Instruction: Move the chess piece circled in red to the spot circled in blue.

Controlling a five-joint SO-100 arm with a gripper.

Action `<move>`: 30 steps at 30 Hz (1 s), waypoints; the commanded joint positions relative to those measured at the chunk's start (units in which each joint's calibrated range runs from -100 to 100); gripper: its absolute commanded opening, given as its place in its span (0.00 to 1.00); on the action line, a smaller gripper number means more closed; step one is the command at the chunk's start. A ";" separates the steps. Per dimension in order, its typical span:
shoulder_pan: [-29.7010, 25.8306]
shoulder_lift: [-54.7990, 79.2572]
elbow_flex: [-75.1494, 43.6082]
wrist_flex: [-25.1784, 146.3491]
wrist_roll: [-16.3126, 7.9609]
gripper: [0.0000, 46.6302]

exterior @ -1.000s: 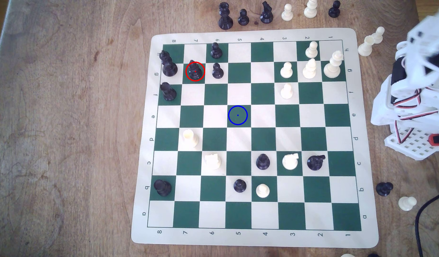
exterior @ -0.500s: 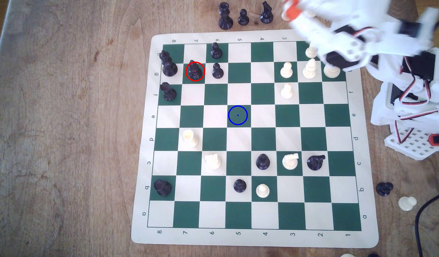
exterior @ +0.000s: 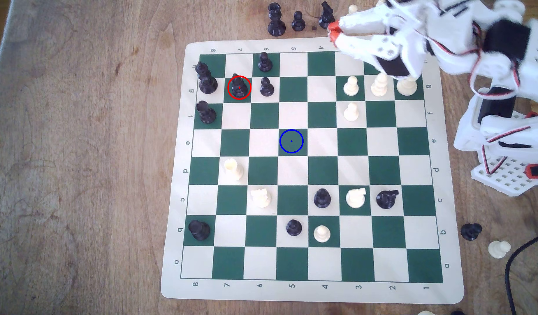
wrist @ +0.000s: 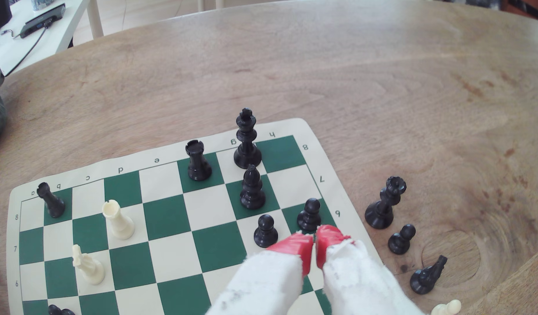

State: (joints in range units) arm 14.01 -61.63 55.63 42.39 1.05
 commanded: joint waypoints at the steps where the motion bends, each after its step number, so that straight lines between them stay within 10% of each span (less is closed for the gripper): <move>1: -0.44 10.61 -14.28 4.54 -0.63 0.03; 10: -0.91 39.04 -39.94 12.97 -3.71 0.11; 30: -1.77 62.81 -58.44 9.04 -6.54 0.36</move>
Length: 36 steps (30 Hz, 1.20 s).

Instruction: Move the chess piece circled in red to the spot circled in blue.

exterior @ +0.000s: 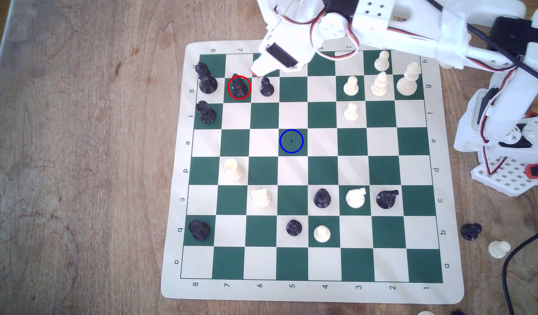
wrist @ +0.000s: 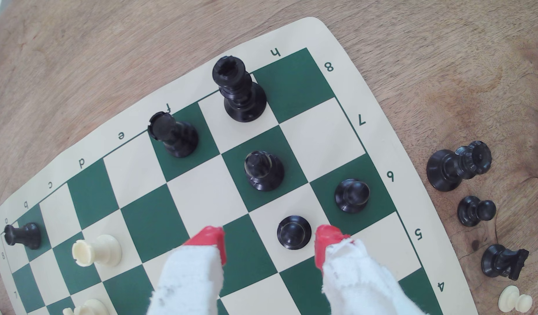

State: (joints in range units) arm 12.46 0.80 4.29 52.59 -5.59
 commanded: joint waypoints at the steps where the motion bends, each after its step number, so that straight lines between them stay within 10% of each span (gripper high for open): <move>1: -0.22 1.67 -8.46 -1.16 0.10 0.37; 36: -0.85 21.02 -26.05 -2.79 1.81 0.36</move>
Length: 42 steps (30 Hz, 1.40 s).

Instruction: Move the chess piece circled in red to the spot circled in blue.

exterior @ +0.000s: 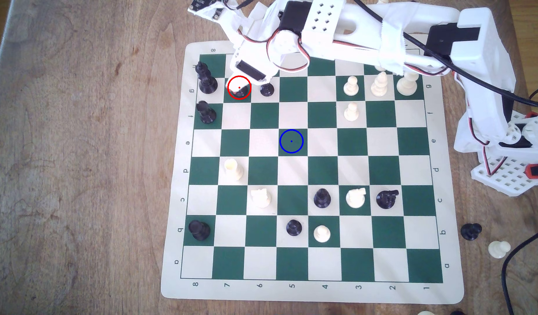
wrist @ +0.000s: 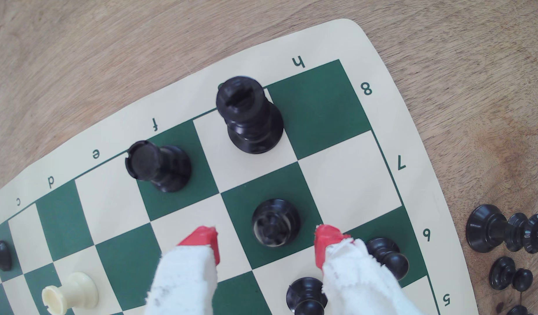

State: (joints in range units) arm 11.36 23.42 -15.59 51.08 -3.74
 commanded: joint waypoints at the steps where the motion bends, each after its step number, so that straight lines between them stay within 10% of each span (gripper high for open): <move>1: 0.26 -1.26 -6.44 -1.36 -0.05 0.36; 42: -0.92 5.10 -9.43 -2.59 -0.34 0.18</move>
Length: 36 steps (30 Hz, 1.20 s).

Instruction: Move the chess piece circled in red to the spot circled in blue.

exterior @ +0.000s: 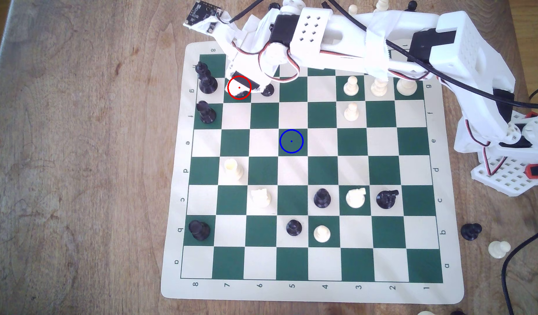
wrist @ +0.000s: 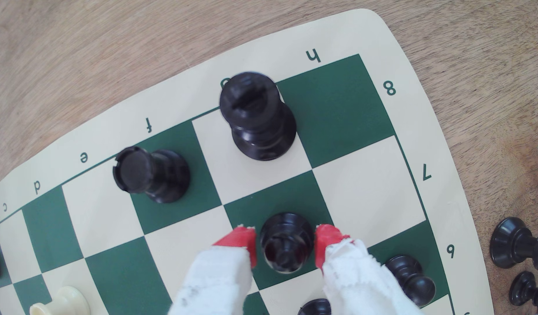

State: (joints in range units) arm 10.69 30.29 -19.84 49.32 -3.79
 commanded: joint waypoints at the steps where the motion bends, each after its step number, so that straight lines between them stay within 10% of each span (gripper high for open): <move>1: -0.17 -1.77 -5.00 -0.84 -0.29 0.14; 23: -0.96 -16.11 1.43 -0.67 -0.98 0.01; 36: -6.43 -41.49 34.34 -4.11 -1.90 0.01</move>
State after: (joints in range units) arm 7.23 3.73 6.01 46.77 -5.15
